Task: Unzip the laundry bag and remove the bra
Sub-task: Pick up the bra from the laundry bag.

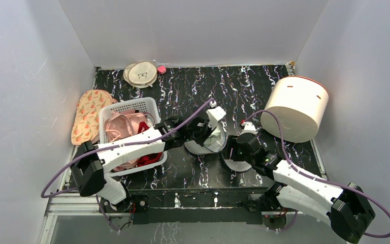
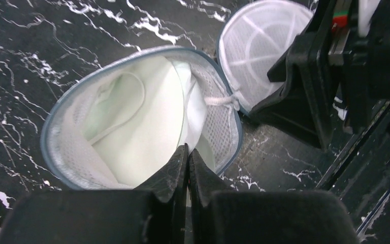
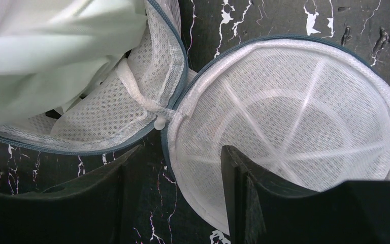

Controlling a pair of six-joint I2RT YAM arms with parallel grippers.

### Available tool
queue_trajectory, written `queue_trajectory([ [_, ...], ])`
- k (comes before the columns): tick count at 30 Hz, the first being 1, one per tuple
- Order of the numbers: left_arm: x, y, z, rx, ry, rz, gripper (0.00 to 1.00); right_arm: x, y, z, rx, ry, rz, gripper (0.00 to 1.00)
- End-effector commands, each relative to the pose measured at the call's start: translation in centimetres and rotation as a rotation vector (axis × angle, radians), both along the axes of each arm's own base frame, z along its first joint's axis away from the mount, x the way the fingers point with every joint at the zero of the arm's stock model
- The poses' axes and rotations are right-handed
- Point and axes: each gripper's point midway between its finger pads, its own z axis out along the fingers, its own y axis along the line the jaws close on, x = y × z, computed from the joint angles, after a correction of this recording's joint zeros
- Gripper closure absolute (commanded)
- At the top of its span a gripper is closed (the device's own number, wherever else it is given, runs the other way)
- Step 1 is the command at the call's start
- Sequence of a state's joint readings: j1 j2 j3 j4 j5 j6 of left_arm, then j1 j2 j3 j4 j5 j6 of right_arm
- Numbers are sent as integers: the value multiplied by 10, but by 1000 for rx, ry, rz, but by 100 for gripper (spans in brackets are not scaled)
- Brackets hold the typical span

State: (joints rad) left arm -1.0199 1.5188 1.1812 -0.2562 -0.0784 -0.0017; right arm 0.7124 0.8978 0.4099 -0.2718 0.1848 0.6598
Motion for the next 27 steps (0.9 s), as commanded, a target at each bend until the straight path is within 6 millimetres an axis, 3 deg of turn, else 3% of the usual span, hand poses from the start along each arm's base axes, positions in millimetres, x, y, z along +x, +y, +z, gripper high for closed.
queue_trajectory([
  [1, 11, -4, 63, -158, -109, 66, 100, 14, 5, 28, 53, -87, -25, 46],
  [11, 22, 0, 116, -264, -190, 140, 100, 14, 6, 23, 42, -77, -21, 46],
  [15, 20, 7, 149, -344, -236, 152, 100, 15, 6, 23, 43, -79, -22, 45],
  [27, 27, 18, 194, -375, -338, 180, 100, 16, 6, 19, 28, -71, -21, 45],
])
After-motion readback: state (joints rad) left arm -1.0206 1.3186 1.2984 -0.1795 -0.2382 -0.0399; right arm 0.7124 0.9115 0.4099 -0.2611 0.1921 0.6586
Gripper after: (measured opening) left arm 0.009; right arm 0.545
